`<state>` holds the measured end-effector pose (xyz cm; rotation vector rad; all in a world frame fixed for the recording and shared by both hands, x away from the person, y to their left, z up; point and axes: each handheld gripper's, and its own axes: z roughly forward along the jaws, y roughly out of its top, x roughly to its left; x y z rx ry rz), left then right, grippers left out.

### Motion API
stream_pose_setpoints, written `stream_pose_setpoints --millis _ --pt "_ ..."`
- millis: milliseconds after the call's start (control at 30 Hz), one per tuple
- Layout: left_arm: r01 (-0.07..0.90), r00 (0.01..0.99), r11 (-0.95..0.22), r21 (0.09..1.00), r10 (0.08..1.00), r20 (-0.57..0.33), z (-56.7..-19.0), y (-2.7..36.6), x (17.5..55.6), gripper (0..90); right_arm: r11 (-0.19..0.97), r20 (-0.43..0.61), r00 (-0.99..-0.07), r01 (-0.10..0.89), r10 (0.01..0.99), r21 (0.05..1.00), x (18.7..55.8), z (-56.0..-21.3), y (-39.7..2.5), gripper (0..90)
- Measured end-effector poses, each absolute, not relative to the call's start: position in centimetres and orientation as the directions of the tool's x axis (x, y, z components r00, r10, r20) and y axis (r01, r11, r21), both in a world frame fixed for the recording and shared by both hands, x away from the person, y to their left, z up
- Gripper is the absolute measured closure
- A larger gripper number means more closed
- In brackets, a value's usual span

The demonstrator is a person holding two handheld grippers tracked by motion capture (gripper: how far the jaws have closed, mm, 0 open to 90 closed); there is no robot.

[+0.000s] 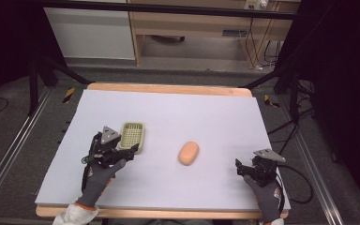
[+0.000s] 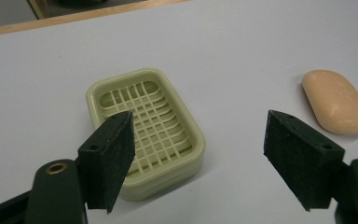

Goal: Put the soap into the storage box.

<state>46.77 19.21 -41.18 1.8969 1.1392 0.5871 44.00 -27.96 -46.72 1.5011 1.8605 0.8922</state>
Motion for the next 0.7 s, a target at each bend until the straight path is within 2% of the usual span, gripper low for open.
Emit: stream_pose_setpoints --millis 700 --pt "0.488 0.519 -0.28 0.827 0.854 -0.017 -41.1 15.9 47.6 24.0 0.144 -0.028 -0.201 0.59 0.979 0.794 44.0 -46.7 -27.9 10.2"
